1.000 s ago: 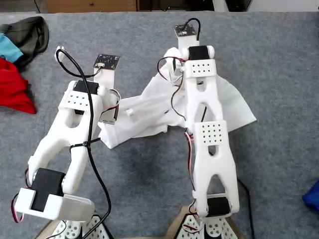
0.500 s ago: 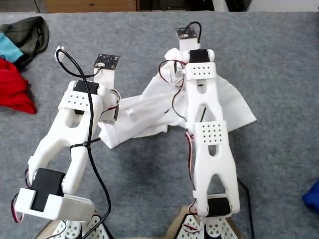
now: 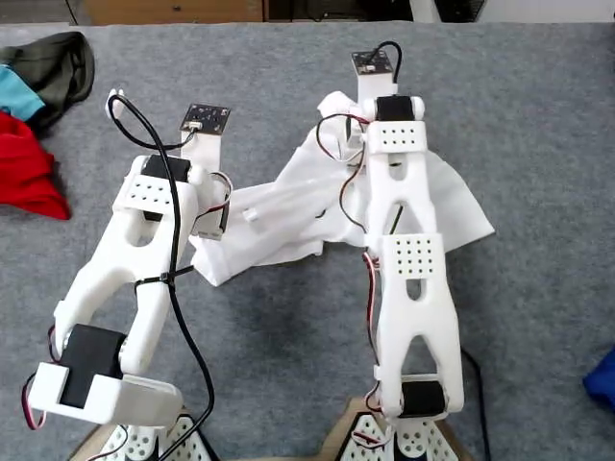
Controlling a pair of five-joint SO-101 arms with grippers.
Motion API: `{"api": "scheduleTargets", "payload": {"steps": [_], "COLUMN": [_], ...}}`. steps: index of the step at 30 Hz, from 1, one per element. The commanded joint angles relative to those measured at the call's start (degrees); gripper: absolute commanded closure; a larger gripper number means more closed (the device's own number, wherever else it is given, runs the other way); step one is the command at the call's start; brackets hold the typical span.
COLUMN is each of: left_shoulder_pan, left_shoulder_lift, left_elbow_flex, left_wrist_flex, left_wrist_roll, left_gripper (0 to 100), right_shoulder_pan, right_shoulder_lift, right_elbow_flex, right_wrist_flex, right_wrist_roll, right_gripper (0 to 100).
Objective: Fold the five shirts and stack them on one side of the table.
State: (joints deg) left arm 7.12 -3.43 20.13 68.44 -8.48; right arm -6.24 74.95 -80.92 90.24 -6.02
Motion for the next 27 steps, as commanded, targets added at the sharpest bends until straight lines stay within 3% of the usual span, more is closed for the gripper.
{"api": "scheduleTargets", "payload": {"steps": [1,15,27], "left_shoulder_pan": [-0.35,-0.26,-0.88], "left_shoulder_lift": [-2.42,-2.42,-2.42], "left_elbow_flex": [-0.18,-0.18,-0.26], "left_wrist_flex": [0.18,0.18,2.20], "left_wrist_roll": [0.18,0.35,0.44], "left_gripper": [98,98,98], "right_shoulder_pan": [1.36,1.45,0.13], "right_shoulder_lift": [-0.04,-10.24,-23.08], "right_elbow_flex": [-3.12,-13.93,-14.29], "right_wrist_flex": [-0.79,8.70,11.60], "right_wrist_roll": [0.26,-2.20,-2.29], "right_gripper": [99.1,99.1,99.1]}}
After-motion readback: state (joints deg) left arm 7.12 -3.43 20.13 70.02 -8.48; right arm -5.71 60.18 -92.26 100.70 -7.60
